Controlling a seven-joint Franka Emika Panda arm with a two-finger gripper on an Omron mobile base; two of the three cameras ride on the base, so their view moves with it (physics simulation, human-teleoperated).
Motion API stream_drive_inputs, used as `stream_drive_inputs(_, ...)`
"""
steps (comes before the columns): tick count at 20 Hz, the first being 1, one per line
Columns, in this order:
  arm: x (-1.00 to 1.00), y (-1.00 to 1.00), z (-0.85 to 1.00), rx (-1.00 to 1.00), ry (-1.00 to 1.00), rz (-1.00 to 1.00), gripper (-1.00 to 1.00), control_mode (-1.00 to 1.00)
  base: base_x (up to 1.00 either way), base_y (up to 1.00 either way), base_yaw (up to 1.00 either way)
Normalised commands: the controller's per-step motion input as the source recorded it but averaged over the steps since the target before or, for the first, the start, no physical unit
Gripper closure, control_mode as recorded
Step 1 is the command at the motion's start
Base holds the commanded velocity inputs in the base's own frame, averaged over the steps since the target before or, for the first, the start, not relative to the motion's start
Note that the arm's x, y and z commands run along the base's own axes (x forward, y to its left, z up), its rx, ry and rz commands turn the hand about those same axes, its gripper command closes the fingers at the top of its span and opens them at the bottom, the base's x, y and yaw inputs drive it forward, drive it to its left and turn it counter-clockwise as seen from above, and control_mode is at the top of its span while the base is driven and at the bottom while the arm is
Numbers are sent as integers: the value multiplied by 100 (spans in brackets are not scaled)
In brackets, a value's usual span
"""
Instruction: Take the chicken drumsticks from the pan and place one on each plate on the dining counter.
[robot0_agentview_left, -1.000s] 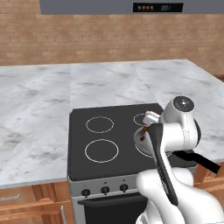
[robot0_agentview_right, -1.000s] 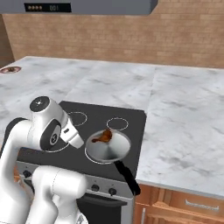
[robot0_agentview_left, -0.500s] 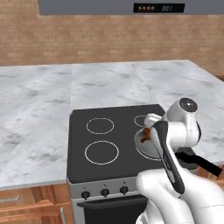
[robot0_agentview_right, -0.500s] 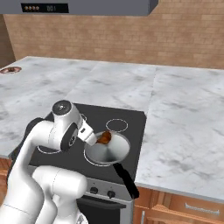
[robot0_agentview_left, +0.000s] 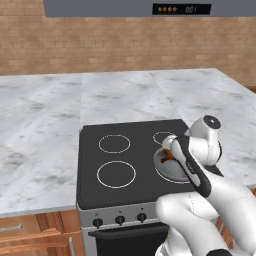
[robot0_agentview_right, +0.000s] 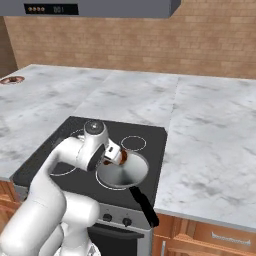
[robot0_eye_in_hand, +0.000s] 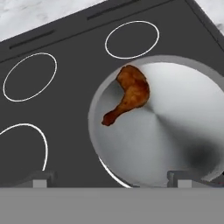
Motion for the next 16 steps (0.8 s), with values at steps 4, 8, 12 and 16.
stream_drive_inputs(4, 55, -6, -33, 0, 10, 11, -100, -100, 0, 0, 0)
stream_drive_inputs(8, 61, -13, -29, 0, 8, 8, -100, -100, 0, 0, 0)
stream_drive_inputs(12, 62, -26, -26, 0, 7, 6, -100, -100, 0, 0, 0)
stream_drive_inputs(16, 59, -32, -35, 0, 5, 7, -100, -100, 0, 0, 0)
